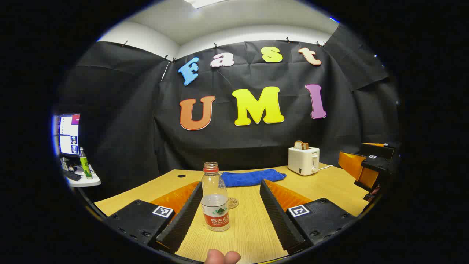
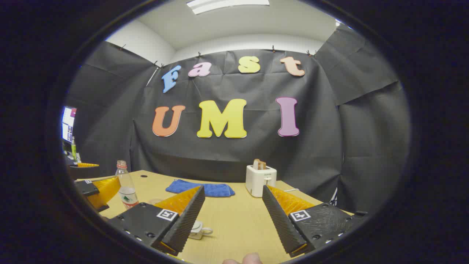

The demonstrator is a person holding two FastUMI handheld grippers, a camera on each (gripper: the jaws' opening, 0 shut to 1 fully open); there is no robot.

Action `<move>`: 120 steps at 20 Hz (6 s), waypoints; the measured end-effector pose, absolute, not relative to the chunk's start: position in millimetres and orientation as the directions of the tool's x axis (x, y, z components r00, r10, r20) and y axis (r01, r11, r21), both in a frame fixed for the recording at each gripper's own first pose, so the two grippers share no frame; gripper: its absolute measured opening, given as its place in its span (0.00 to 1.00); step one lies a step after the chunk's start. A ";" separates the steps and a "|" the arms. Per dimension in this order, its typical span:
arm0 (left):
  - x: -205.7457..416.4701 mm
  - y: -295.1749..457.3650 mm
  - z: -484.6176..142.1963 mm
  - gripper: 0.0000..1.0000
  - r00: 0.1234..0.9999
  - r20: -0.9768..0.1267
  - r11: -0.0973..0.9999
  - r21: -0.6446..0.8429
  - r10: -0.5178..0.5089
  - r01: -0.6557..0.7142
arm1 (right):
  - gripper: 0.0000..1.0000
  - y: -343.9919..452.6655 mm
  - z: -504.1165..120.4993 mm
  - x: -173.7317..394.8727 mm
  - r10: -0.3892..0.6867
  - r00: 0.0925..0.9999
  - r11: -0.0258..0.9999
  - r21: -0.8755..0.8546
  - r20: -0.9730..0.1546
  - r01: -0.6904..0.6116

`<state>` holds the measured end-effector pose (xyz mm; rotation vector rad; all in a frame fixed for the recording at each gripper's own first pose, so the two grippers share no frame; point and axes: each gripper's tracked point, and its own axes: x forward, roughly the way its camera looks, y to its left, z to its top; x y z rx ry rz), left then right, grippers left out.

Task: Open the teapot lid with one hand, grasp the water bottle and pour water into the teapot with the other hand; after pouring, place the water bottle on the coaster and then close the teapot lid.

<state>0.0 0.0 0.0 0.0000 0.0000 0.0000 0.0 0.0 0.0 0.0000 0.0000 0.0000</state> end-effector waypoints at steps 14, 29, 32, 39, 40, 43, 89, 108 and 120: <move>1.3 14.7 0.0 0.98 1.000 -0.004 1.000 -0.021 0.024 -0.024 | 0.95 12.9 -6.1 2.6 0.015 1.000 1.000 0.006 -0.014 -0.015; -0.2 17.3 0.0 0.98 1.000 -0.013 0.999 -0.019 0.028 -0.029 | 0.95 29.6 -22.4 6.1 0.057 0.998 0.998 0.003 -0.042 -0.057; 0.0 24.0 3.3 0.98 0.999 -0.008 0.999 -0.010 0.046 -0.046 | 0.97 38.8 -36.3 10.0 0.077 0.994 0.997 0.006 -0.073 -0.077; -2.0 32.4 4.5 0.98 0.998 -0.010 0.998 -0.013 0.061 -0.061 | 0.95 66.1 -70.6 25.0 0.112 0.984 0.994 0.012 -0.141 -0.112; -2.8 32.6 5.4 0.98 0.998 -0.011 0.998 -0.013 0.061 -0.061 | 0.95 69.8 -76.5 27.7 0.117 0.981 0.993 0.009 -0.155 -0.117; -2.6 36.7 8.0 0.98 0.998 -0.007 0.998 -0.014 0.069 -0.069 | 0.95 77.7 -95.6 37.0 0.127 0.973 0.992 0.017 -0.194 -0.126; 11.1 30.3 -86.1 0.99 0.965 -0.260 0.994 -0.110 -0.041 0.012 | 0.00 108.5 -107.1 69.0 0.291 0.907 0.953 0.010 -0.303 -0.303; 68.0 26.4 -133.6 0.88 0.938 -0.342 0.998 -0.049 -0.054 0.039 | 0.00 93.3 -96.4 49.2 0.320 0.888 0.943 0.017 -0.329 -0.334; 62.8 58.0 -108.4 0.76 0.933 -0.341 0.948 0.318 0.116 -0.001 | 0.00 55.7 -98.4 48.4 0.311 0.889 0.947 0.030 -0.336 -0.320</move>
